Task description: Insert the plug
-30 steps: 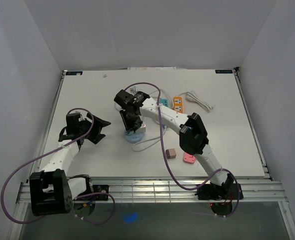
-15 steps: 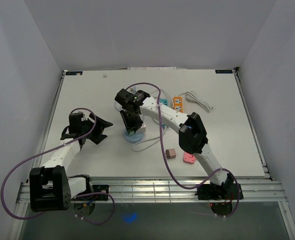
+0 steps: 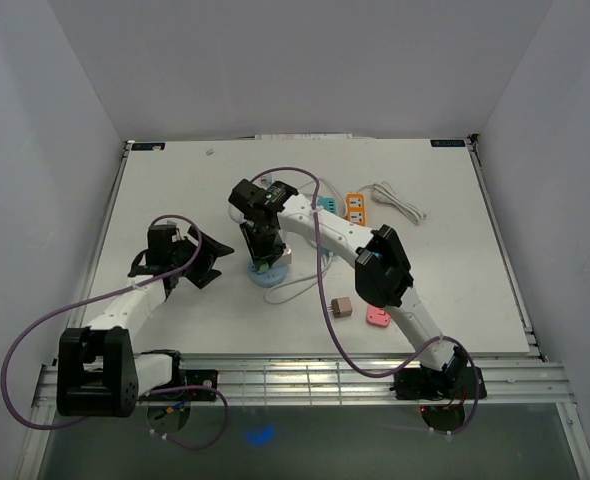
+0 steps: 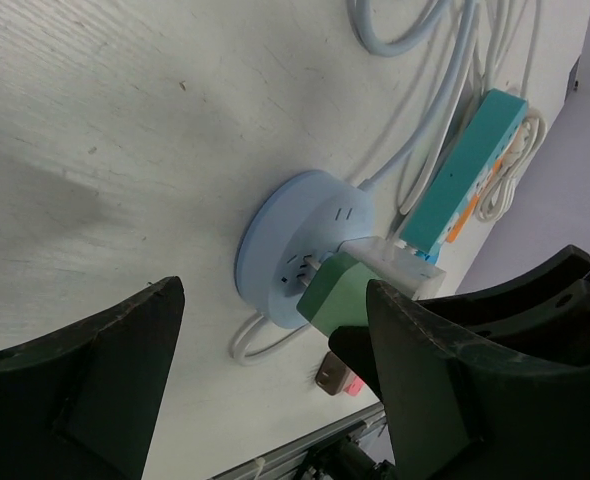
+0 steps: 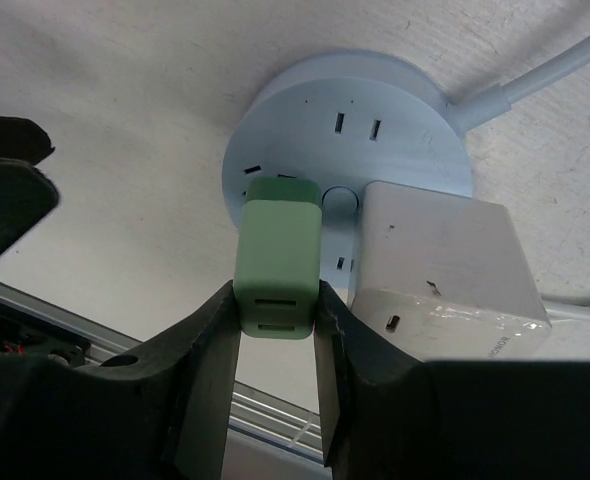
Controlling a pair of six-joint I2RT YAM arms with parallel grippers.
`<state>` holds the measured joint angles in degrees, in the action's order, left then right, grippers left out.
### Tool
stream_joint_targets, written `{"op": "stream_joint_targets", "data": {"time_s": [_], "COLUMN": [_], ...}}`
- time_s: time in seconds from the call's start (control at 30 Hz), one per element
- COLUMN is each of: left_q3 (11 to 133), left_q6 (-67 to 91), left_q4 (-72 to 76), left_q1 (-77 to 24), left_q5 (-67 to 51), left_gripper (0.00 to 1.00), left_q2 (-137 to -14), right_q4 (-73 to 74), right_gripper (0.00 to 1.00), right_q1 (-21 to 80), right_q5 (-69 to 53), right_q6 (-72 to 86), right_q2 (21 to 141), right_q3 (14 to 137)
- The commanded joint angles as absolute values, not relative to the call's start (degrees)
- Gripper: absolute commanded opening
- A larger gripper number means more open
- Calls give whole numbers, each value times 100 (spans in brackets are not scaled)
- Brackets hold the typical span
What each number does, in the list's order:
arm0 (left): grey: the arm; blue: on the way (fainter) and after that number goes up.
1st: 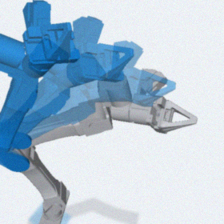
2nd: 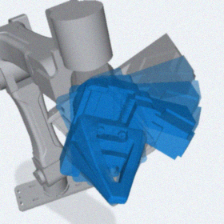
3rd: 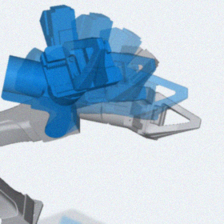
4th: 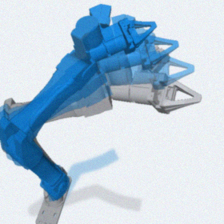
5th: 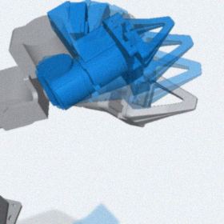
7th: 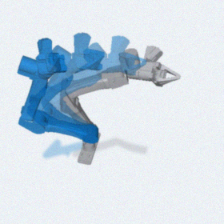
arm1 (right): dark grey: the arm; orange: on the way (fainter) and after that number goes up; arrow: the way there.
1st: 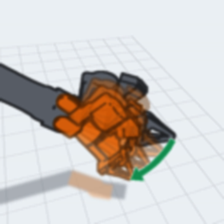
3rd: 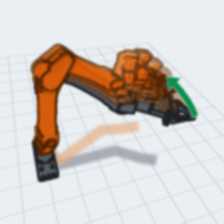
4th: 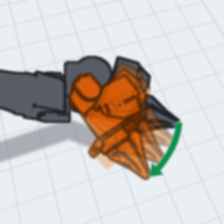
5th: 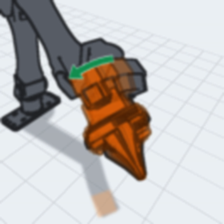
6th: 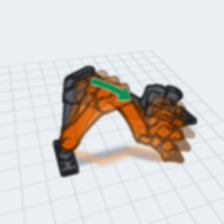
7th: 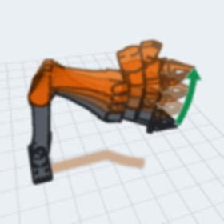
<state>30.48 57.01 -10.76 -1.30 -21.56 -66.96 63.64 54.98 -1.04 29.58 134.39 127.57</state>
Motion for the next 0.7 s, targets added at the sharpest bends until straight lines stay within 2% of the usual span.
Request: {"op": "stream_joint_targets", "data": {"time_s": [0.0,0.47,0.67], "left_q3": [3111,2839,2690], "left_q6": [5704,5730,5810], "left_q4": [-835,-378,-316], "left_q1": [-316,-519,-519], "left_q5": [-2048,-2057,-2004], "left_gripper": [83,80,79], "left_q2": [-6890,-7216,-7146], "right_q4": [6863,7128,7347], "right_gripper": [8,8,8], "right_q1": [5484,5484,5475], "right_q5": [298,1151,1003], "right_q6": [2883,2690,2242], "right_q2": [13763,13650,13553], "right_q3": [13069,12701,12524]}}
